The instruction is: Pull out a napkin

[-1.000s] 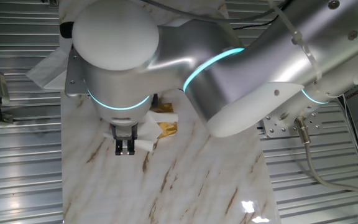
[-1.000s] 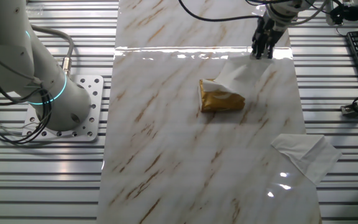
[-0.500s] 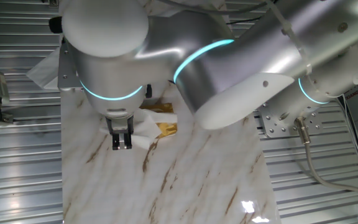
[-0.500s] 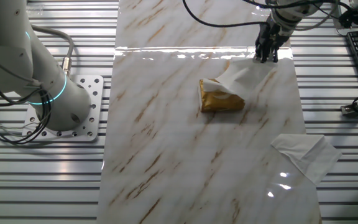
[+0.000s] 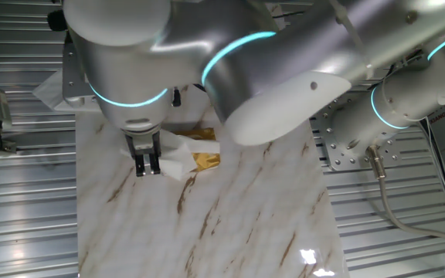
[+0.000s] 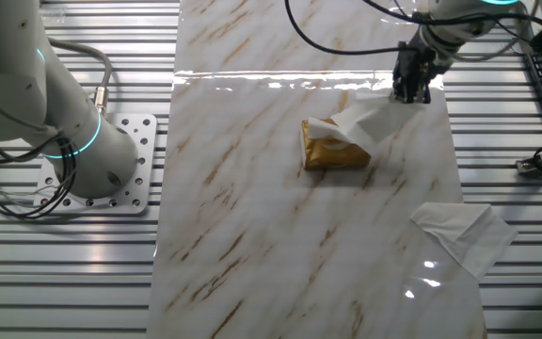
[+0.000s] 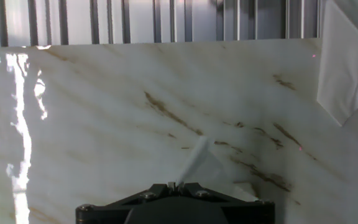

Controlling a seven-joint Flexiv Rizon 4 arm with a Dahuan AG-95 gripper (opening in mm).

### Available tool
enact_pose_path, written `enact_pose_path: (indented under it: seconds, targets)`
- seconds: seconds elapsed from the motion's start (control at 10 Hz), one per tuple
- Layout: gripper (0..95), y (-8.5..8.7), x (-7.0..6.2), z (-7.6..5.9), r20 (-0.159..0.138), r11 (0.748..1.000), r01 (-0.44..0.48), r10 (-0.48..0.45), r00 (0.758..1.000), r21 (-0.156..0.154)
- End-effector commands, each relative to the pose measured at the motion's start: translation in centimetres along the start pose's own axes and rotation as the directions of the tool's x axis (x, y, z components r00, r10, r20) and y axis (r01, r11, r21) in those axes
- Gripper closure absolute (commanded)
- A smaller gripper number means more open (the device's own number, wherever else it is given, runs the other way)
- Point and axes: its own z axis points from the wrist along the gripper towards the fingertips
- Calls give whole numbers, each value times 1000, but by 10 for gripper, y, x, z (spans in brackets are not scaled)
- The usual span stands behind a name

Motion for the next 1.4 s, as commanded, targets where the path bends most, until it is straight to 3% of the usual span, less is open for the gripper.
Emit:
enact_pose_path:
  seconds: [0.1, 0.2, 0.3, 0.8, 1.1, 1.4]
  targets:
    - [950, -1, 0, 0, 12, 1000, 17, -17, 1000, 4]
    - [950, -1, 0, 0, 14, 1000, 15, -15, 1000, 3]
    - [950, -3, 0, 0, 39, 1000, 27, -27, 999, 3]
    - [950, -16, -5, -6, 46, 994, 109, -109, 993, 2]
    - [950, -22, -6, -8, 27, 967, 250, -252, 967, 47]
    - [950, -27, -7, -10, 17, 941, 333, -335, 942, 66]
